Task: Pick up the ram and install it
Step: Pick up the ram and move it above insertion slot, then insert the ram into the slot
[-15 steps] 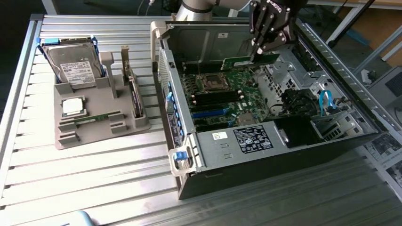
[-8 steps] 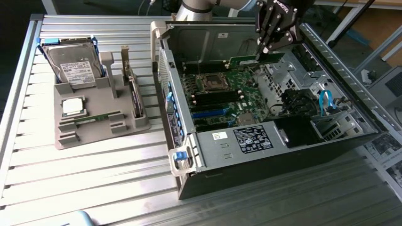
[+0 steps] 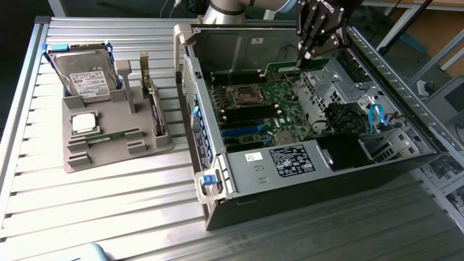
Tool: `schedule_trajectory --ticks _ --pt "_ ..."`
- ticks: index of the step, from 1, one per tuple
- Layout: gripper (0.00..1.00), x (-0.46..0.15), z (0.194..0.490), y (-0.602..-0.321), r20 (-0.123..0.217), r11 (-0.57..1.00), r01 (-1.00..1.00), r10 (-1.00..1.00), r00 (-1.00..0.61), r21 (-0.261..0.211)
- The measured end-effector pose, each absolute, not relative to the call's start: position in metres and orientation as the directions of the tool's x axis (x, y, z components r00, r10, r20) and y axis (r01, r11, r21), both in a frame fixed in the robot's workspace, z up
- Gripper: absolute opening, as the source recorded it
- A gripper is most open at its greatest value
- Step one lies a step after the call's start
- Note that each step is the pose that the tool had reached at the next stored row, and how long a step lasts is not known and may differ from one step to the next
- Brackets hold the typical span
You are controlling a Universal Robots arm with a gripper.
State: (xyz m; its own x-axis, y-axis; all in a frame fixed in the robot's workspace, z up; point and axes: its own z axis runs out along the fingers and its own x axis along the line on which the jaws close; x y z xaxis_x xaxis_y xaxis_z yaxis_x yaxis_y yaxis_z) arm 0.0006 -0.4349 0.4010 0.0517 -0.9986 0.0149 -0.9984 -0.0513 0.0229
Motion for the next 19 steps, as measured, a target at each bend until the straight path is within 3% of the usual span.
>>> schedule_trajectory --ticks 7,19 --pt "0.13 0.002 0.399 -0.419 0.015 -0.051 -0.998 -0.999 0.052 0.023" --pt "0.13 0.01 0.399 -0.415 0.015 -0.051 -0.998 -0.999 0.052 0.023"
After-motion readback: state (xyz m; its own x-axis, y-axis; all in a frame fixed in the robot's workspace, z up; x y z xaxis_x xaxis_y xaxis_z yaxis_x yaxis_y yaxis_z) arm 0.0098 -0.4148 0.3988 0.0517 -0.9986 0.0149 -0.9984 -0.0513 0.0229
